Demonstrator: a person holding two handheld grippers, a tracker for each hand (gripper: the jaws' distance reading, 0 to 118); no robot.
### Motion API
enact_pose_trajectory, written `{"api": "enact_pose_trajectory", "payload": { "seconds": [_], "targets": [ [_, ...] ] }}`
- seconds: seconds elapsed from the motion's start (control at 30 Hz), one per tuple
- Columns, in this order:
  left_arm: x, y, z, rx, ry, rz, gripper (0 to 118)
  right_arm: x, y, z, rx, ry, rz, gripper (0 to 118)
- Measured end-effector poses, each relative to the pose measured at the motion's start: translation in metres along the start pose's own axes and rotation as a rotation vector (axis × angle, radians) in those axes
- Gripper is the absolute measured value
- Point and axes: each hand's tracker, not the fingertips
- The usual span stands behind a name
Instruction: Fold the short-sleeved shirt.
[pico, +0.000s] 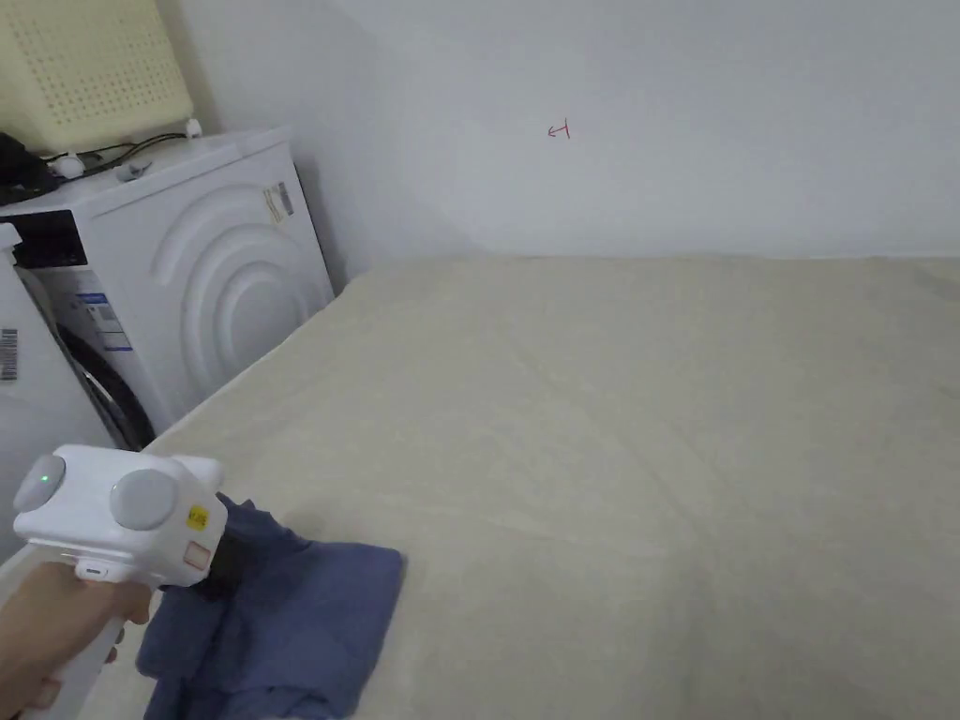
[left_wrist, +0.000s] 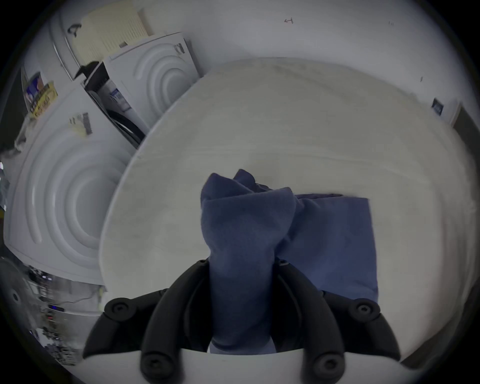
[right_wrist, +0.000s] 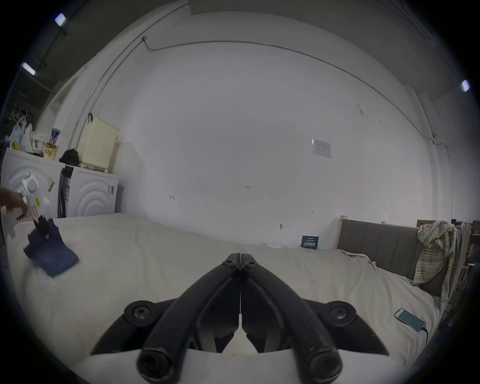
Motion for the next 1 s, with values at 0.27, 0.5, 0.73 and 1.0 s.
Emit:
{"api": "enact_pose_trajectory", "payload": {
  "seconds": [0.27, 0.5, 0.73, 1.0],
  "targets": [
    [-0.014, 0.008, -0.045, -0.020, 0.214, -0.177, 31, -0.003, -0.015, -0.029, -0.116, -0.017, -0.009, 0],
    [-0.005, -0.009, -0.014, 0.036, 0.274, -0.219, 118, -0.002, -0.020, -0.032, -0.140, 0.024, -0.007, 0],
    [0.016, -0.029, 0.049, 0.177, -0.011, 0.001, 99, 0.004, -0.018, -0.028, -0.141, 0.038, -0.049, 0],
    [0.115, -0.100, 0.158, 0.506, -0.197, 0.135, 2, 0.011, -0.005, -0.024, -0.119, 0.039, -0.095, 0]
  ]
}}
